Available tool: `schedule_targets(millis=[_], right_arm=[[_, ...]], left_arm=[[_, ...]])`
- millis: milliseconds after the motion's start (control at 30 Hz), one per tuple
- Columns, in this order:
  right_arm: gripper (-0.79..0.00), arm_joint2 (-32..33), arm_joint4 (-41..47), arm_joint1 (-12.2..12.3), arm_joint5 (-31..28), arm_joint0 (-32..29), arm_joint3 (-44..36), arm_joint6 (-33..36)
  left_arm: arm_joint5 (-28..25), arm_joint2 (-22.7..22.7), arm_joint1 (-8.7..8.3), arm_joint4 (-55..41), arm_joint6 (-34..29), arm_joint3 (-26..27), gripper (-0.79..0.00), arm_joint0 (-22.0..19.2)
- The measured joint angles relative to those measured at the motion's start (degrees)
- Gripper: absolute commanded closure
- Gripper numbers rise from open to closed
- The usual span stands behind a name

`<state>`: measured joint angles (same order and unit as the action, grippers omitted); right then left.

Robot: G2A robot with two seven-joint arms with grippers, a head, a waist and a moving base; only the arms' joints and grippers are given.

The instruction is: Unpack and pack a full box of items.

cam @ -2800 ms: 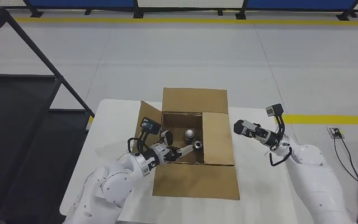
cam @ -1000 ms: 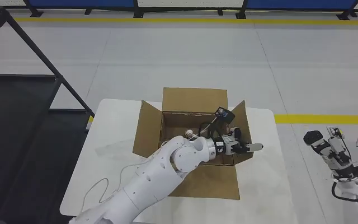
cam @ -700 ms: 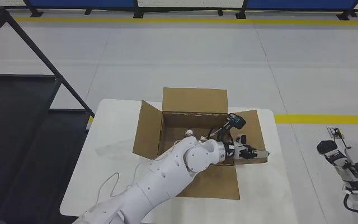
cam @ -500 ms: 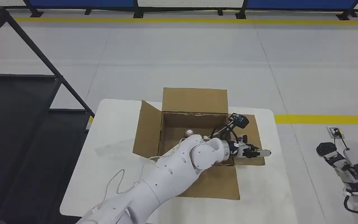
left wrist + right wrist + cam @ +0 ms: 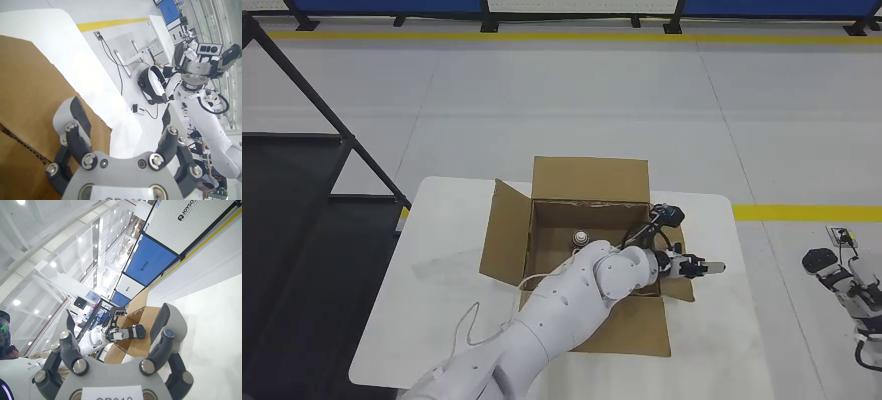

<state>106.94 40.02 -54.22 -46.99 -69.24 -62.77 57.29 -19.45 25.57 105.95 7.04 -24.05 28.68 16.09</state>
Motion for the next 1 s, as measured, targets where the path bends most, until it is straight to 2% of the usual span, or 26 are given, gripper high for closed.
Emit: schedule_targets(millis=[333,467,567,667,767,867,967,1000], right_arm=[[-0.785,-0.9,0.0,0.5,-0.2,0.3,-0.3,-0.2],[-0.785,-1.5,0.4,0.6,-0.2,0.9,-0.1,-0.2],[-0.785,-2.0,0.2,0.6,-0.4,1.8,0.1,-0.4],[-0.785,-2.8,-1.0,0.7,-0.4,2.9,-0.7,-0.4],[-0.785,-3.7,-3.1,0.9,-0.3,4.4,-2.1,-0.3],[-0.785,-5.0,-5.9,1.0,-0.3,6.0,-4.3,-0.5],[-0.785,-6.8,-9.9,0.9,0.8,7.7,-7.1,-1.6],[-0.785,-7.8,-11.8,0.9,1.6,8.5,-8.3,-2.2]], left_arm=[[-2.2,1.3,2.20,0.3,0.8,-4.5,-0.785,-0.9],[-5.1,3.0,2.15,-0.5,2.2,-5.3,-0.785,-1.5],[-9.2,5.5,1.28,-2.4,3.4,-5.4,-0.785,-2.1],[-13.7,8.4,-0.42,-3.5,4.6,-4.9,-0.785,-2.8],[-17.8,11.8,-2.97,-3.5,6.2,-4.0,-0.785,-3.0],[-21.3,15.9,-6.35,-2.3,8.4,-1.4,-0.785,-2.0],[-23.2,21.3,-10.60,0.3,10.5,4.5,-0.785,1.0],[-23.1,24.1,-12.54,1.6,10.8,8.4,-0.785,3.3]])
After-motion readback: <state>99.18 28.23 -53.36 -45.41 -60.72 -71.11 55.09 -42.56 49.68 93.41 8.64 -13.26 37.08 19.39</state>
